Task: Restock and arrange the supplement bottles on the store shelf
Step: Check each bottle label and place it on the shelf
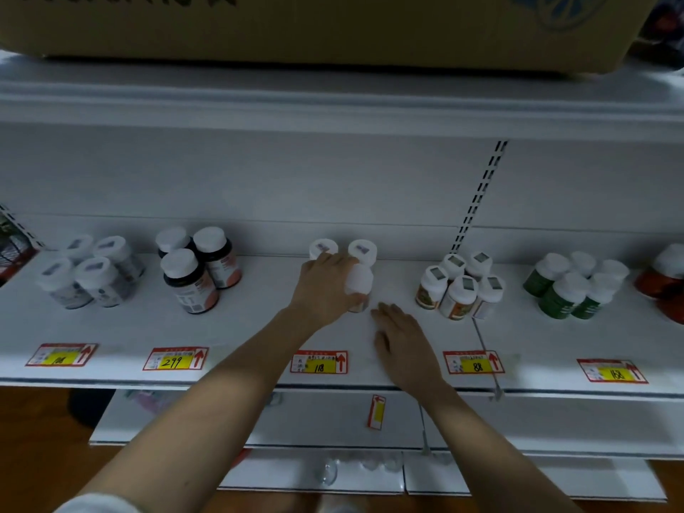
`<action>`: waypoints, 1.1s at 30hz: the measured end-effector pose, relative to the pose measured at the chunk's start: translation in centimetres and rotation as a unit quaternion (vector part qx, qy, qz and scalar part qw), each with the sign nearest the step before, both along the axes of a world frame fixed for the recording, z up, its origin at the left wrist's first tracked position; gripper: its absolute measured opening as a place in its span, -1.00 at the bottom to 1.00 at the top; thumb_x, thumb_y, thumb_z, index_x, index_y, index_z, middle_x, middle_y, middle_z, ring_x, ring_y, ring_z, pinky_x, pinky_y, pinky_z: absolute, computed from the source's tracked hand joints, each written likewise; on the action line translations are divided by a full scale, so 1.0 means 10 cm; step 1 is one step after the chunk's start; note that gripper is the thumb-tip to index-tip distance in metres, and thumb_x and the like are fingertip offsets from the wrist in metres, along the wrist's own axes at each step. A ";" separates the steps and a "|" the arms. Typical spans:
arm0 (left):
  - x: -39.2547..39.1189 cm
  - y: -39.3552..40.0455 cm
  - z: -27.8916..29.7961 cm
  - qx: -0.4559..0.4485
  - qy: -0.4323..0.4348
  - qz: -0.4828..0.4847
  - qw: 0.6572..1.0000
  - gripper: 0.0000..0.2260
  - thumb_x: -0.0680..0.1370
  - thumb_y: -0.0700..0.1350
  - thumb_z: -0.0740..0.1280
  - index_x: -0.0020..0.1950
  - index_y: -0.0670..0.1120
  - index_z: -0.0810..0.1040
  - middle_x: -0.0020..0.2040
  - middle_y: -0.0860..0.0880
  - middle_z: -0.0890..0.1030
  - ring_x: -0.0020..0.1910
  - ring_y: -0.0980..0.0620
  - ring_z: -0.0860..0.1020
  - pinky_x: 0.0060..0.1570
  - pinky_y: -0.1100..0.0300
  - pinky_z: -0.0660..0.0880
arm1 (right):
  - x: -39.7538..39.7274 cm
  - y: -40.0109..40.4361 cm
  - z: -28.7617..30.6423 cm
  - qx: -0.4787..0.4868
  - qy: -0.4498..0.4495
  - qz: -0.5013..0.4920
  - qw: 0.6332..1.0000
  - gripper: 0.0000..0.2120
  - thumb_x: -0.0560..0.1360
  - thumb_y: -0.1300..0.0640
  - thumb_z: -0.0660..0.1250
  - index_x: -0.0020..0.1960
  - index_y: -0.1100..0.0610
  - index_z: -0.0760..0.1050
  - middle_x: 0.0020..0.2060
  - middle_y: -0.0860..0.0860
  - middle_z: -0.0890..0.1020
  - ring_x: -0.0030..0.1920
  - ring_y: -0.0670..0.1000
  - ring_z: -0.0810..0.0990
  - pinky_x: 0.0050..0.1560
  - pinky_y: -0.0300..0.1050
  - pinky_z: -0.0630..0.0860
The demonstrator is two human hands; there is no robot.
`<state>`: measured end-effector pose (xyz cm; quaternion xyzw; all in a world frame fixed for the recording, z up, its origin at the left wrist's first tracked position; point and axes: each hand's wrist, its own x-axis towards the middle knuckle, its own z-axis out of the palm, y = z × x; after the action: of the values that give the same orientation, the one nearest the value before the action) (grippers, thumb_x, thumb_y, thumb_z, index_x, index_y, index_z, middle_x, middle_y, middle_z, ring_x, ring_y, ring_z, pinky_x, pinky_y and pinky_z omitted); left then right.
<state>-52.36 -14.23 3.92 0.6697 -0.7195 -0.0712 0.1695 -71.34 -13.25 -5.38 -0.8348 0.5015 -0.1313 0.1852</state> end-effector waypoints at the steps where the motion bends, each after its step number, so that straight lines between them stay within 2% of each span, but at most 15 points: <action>1: 0.00 -0.01 -0.03 -0.004 -0.011 -0.001 1.000 -0.47 0.47 0.11 0.44 0.38 -0.02 0.43 0.28 -0.01 0.52 0.31 -0.06 0.42 0.21 0.05 0.30 | 0.00 0.00 -0.01 -0.005 0.001 -0.002 1.000 -0.42 0.59 -0.03 -0.11 0.52 0.14 0.30 0.52 0.11 0.32 0.55 0.11 0.21 0.55 0.03 0.08; 9: 0.03 -0.06 -0.17 -0.043 -0.004 0.001 0.999 -0.45 0.49 0.07 0.44 0.42 -0.06 0.42 0.31 -0.04 0.54 0.32 -0.10 0.43 0.23 0.07 0.24 | 0.00 -0.01 -0.03 -0.011 -0.016 -0.006 1.000 -0.49 0.61 0.03 -0.01 0.53 0.11 0.30 0.54 0.05 0.29 0.57 0.05 0.18 0.54 -0.10 -0.05; 14: 0.08 -0.09 -0.25 -0.056 0.011 -0.009 0.998 -0.47 0.45 0.03 0.50 0.34 -0.14 0.50 0.25 -0.12 0.56 0.24 -0.20 0.49 0.24 -0.03 0.34 | 0.00 -0.02 -0.05 -0.017 -0.024 -0.004 1.000 -0.40 0.58 -0.07 -0.11 0.51 0.11 0.33 0.53 0.04 0.31 0.56 0.05 0.20 0.54 -0.11 -0.02; 18: 0.09 -0.10 -0.27 -0.068 0.015 -0.020 0.997 -0.49 0.46 0.01 0.49 0.34 -0.16 0.51 0.22 -0.14 0.57 0.20 -0.22 0.50 0.23 -0.04 0.36 | 0.00 -0.02 -0.05 -0.021 -0.026 -0.008 0.999 -0.38 0.56 -0.09 -0.12 0.51 0.11 0.34 0.52 0.04 0.32 0.55 0.05 0.22 0.54 -0.11 -0.02; 20: 0.08 -0.09 -0.26 -0.075 0.023 -0.028 0.997 -0.49 0.45 0.01 0.51 0.32 -0.18 0.53 0.18 -0.15 0.58 0.18 -0.22 0.49 0.24 -0.03 0.35 | 0.00 -0.02 -0.05 -0.021 -0.032 -0.009 0.999 -0.40 0.57 -0.08 -0.08 0.51 0.11 0.34 0.52 0.04 0.33 0.55 0.05 0.22 0.53 -0.13 -0.03; 22: 0.07 -0.07 -0.23 -0.080 0.041 -0.036 0.995 -0.50 0.45 0.01 0.51 0.30 -0.19 0.53 0.17 -0.15 0.58 0.20 -0.21 0.48 0.29 0.01 0.31 | 0.00 -0.02 -0.04 -0.005 -0.046 -0.011 0.999 -0.49 0.61 -0.01 0.04 0.50 0.12 0.35 0.52 0.04 0.33 0.55 0.05 0.22 0.53 -0.16 -0.02; 25: 0.03 0.01 -0.11 -0.072 0.124 -0.045 0.989 -0.48 0.46 -0.01 0.52 0.34 -0.19 0.50 0.24 -0.15 0.53 0.28 -0.14 0.41 0.33 0.12 0.25 | 0.00 -0.02 0.09 0.063 -0.162 -0.069 0.982 -0.63 0.63 0.19 0.22 0.43 0.14 0.42 0.42 0.05 0.46 0.44 0.06 0.39 0.38 -0.29 0.21; 27: -0.02 0.07 0.00 -0.050 0.200 -0.051 0.977 -0.46 0.45 -0.04 0.53 0.36 -0.18 0.49 0.27 -0.14 0.50 0.26 -0.07 0.44 0.28 0.21 0.29 | -0.01 0.03 0.29 0.125 -0.290 -0.145 0.938 -0.65 0.63 0.20 0.26 0.40 0.12 0.42 0.34 0.03 0.51 0.33 -0.01 0.50 0.19 -0.41 0.35; 28: -0.05 0.07 0.04 -0.038 0.240 -0.053 0.969 -0.47 0.44 -0.05 0.55 0.34 -0.17 0.51 0.25 -0.13 0.51 0.22 -0.05 0.48 0.25 0.21 0.37 | -0.01 0.08 0.40 0.140 -0.351 -0.166 0.911 -0.65 0.63 0.19 0.28 0.40 0.10 0.40 0.31 0.01 0.52 0.27 -0.09 0.53 0.12 -0.46 0.40; 30: -0.11 0.08 0.11 -0.006 0.325 -0.057 0.944 -0.49 0.41 -0.04 0.57 0.28 -0.16 0.54 0.19 -0.11 0.57 0.12 -0.01 0.58 0.17 0.11 0.54 | -0.04 0.22 0.59 0.140 -0.424 -0.178 0.877 -0.62 0.61 0.21 0.31 0.41 0.09 0.38 0.28 -0.04 0.54 0.17 -0.29 0.55 0.07 -0.46 0.46; 33: -0.30 0.12 0.19 0.039 0.386 -0.078 0.918 -0.47 0.37 0.09 0.53 0.25 -0.13 0.57 0.14 -0.06 0.63 0.08 0.02 0.62 0.08 0.10 0.59 | -0.15 0.47 0.73 0.122 -0.477 -0.198 0.848 -0.62 0.58 0.23 0.35 0.37 0.05 0.43 0.21 -0.04 0.59 0.12 -0.29 0.58 0.09 -0.37 0.52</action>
<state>-55.31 -12.99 5.82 0.5380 -0.6444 -0.3655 0.4021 -72.80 -8.53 1.97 -0.5234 0.5180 -0.4848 0.4720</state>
